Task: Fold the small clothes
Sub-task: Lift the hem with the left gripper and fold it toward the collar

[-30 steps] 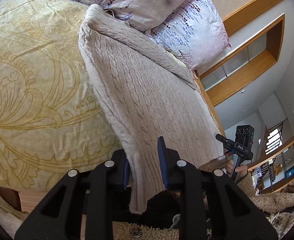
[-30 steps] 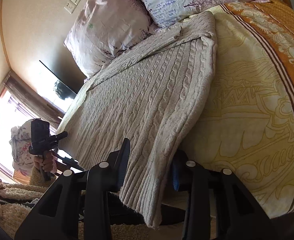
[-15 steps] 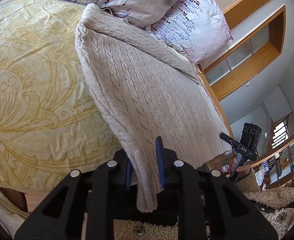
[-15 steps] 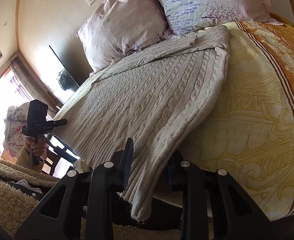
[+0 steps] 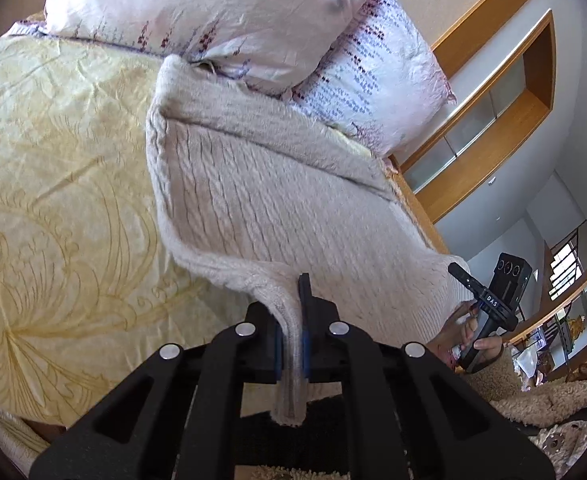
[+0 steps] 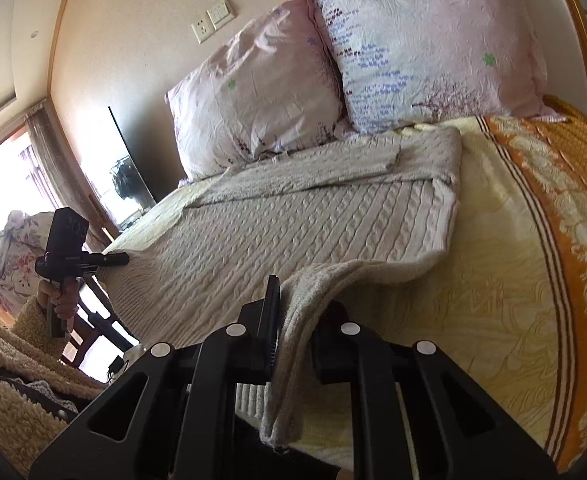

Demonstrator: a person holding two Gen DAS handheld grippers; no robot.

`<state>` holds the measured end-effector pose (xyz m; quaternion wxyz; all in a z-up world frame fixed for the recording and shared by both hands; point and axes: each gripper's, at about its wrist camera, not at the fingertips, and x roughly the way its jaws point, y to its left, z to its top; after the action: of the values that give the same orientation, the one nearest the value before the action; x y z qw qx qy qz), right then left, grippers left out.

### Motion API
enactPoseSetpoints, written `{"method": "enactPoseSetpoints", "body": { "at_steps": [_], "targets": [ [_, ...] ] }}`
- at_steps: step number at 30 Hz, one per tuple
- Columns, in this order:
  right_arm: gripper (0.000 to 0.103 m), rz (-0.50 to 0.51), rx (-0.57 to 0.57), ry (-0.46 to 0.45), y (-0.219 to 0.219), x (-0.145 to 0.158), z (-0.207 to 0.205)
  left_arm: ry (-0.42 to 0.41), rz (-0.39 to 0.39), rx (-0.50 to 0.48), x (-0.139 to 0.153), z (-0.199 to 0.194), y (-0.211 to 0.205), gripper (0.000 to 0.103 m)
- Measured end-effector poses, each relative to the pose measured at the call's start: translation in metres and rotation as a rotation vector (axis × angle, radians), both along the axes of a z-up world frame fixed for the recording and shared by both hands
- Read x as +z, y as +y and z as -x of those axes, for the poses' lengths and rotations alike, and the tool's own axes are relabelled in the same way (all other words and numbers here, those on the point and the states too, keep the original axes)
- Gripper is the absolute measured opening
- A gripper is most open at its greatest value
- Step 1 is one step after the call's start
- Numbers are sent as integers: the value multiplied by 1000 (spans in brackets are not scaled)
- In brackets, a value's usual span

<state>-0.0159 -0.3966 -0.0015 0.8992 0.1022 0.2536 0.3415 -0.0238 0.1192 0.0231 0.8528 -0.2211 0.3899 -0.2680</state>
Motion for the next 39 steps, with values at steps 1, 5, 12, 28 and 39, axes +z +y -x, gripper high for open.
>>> {"method": "enactPoseSetpoints", "body": {
  "at_steps": [1, 5, 12, 28, 39],
  "targets": [
    [13, -9, -12, -25, -1, 5, -3, -17, -5, 19, 5, -4, 2, 6],
    [12, -6, -83, -139, 3, 30, -17, -67, -1, 93, 26, -32, 8, 6],
    [13, 22, -238, -226, 20, 66, -78, -149, 27, 243, 63, -106, 15, 6],
    [12, -48, -324, 282, 21, -6, -245, 139, 106, 373, -18, -241, 21, 6],
    [13, -37, -221, 373, 16, -9, -231, 190, 108, 267, -16, -228, 5, 6]
  ]
}}
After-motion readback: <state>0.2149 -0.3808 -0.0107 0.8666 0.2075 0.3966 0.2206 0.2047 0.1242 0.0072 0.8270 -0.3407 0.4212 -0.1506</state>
